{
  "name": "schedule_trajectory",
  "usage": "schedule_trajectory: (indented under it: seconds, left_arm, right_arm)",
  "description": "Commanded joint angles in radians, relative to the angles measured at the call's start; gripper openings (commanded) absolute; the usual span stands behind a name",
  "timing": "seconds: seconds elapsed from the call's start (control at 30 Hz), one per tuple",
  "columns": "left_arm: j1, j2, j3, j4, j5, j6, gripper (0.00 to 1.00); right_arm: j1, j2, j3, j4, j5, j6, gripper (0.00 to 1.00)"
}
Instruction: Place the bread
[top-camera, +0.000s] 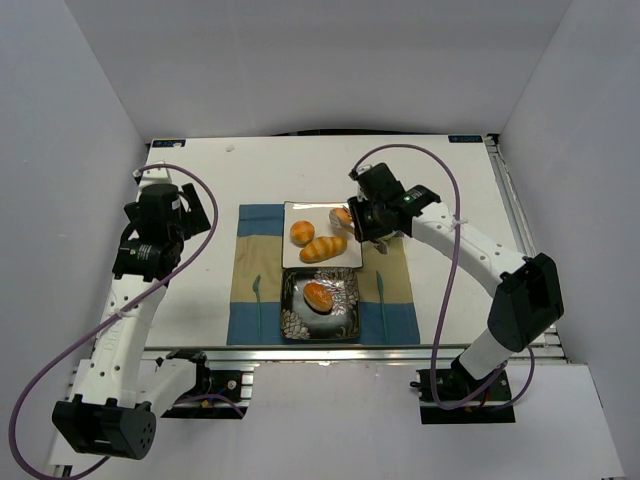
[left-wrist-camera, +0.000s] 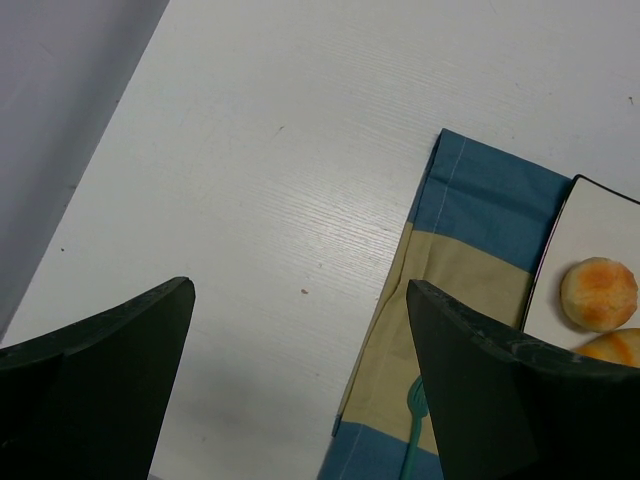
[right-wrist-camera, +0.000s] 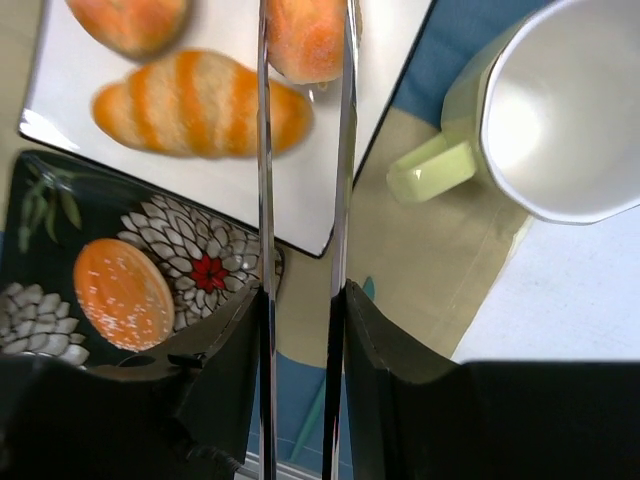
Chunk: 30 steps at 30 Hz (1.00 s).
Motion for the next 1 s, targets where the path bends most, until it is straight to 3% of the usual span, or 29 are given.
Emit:
schedule_trajectory:
  seconds: [0.0,0.17,0.27,0.6,0.97]
  left_arm:
    - [0.005,-0.025,-0.011,0.011,0.005,-0.004,0.98]
    - [0.005,-0.026,0.001,0.005,0.015,-0.012,0.98]
    - [0.005,-0.031,0.004,-0.006,0.015,-0.009,0.98]
    - [0.005,-0.063,0.002,-0.029,0.04,-0.023,0.98]
    - [0.005,-0.071,0.009,-0.045,0.045,-0.026,0.98]
  right_arm:
    - [-0.005,-0.03,0.105,0.019,0.009,-0.003,0.32]
    - [-0.005,-0.073,0.22,-0.021,0.028,-0.009,0.32]
    - [0.005,-0.137,0.199,-0.041,-0.04,-0.017,0.33]
    - [0.149,-0.457,-0.19,-0.069,-0.055,0.04,0.33]
    - [0.234,-0.511,-0.414,-0.032,-0.07,0.105,0.33]
